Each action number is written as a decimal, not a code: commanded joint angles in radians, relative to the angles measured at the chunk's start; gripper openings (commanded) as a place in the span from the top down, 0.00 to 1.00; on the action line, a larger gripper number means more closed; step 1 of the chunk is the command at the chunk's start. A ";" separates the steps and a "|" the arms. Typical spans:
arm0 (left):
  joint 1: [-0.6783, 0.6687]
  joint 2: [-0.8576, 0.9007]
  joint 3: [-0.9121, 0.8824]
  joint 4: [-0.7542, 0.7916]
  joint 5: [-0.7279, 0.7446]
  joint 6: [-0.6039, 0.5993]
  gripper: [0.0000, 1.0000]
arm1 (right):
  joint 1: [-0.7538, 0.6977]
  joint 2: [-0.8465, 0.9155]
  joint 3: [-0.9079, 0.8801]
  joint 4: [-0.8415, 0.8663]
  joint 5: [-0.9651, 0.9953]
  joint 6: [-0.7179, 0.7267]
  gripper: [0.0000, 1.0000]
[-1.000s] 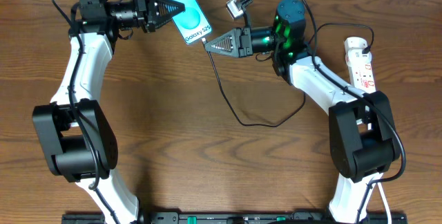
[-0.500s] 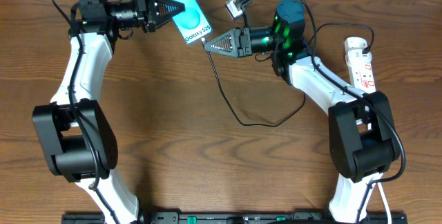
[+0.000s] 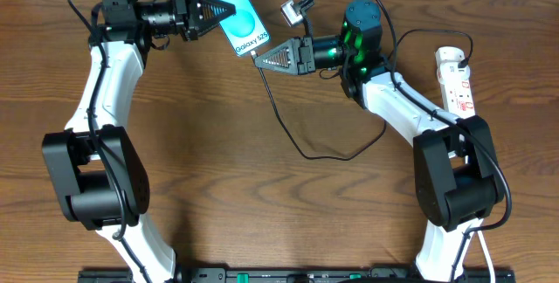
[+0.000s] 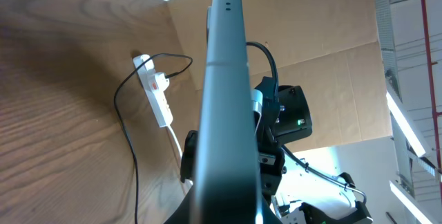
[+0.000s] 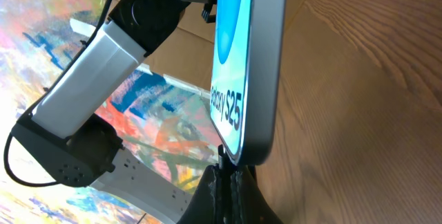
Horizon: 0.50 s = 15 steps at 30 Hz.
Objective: Plug charger to phone and switch on socket
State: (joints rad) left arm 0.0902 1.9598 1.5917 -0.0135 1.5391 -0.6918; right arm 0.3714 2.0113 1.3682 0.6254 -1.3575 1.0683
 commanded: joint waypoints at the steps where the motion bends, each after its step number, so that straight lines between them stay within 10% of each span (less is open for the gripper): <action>1: -0.008 -0.032 -0.004 0.008 0.034 0.006 0.93 | 0.002 0.003 0.011 0.003 0.019 -0.015 0.99; 15: -0.008 -0.032 -0.004 0.008 0.034 0.005 0.93 | -0.011 0.003 0.011 0.003 0.019 -0.023 0.99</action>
State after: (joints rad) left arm 0.0902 1.9598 1.5917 -0.0135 1.5394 -0.6922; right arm 0.3706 2.0113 1.3682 0.6254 -1.3575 1.0672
